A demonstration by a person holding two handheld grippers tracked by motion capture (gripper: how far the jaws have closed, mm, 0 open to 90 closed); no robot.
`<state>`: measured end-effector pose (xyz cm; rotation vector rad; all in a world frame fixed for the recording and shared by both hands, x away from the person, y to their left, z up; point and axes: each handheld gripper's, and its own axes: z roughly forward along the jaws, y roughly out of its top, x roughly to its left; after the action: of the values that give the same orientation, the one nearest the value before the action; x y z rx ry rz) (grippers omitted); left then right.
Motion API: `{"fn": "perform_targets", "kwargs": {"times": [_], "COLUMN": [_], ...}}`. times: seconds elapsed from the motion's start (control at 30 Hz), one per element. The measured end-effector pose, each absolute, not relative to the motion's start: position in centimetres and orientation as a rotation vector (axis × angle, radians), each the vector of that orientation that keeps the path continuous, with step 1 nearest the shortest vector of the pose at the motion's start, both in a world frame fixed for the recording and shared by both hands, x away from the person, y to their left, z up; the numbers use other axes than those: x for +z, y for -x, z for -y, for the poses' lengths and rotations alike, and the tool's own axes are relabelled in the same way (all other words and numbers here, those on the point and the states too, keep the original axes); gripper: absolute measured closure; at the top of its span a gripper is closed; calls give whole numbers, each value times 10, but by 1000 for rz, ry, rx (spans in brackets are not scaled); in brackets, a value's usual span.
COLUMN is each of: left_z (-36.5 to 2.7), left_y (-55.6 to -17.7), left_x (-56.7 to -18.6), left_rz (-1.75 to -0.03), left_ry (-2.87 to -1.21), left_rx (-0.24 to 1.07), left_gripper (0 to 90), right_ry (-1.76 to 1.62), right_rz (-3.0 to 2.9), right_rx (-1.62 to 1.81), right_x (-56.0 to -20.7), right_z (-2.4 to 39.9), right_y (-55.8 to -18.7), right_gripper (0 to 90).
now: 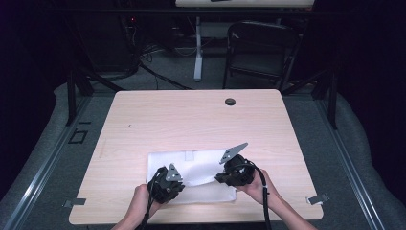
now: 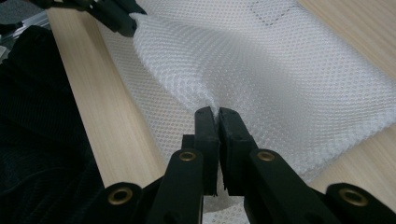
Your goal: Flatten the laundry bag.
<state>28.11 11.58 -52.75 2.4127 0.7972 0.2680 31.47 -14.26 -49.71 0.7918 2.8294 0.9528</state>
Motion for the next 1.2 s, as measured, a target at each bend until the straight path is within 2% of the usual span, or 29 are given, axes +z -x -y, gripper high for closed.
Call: {"fn": "perform_targets", "kwargs": {"times": [0.37,0.6,0.77,0.87,1.1,1.2], "left_z": [-118,-123,-122,-125,-130,-131], "left_y": [-286,-293,-302,-307,-316,-321], "left_x": [-515,-510,-505,-500,-488,-484], "left_rz": [-810,-843,-859,-876,-918,-932], "left_ry": [-2395,-2379,-2368,-2348,-2303,-2292], "left_rx": [264,263,261,263,273,270], "left_gripper": [877,877,877,877,877,877], "right_ry": [-802,-792,-809,-784,-711,-706], "right_rz": [-2827,-2810,-2794,-2780,-2794,-2801], "right_rx": [962,981,985,1013,1017,1009], "right_x": [-497,-491,-488,-484,-481,-484], "right_z": [150,160,167,170,164,162], "right_y": [-312,-307,-304,-302,-294,-293], "right_gripper": [830,688,618,629,752,776]}}
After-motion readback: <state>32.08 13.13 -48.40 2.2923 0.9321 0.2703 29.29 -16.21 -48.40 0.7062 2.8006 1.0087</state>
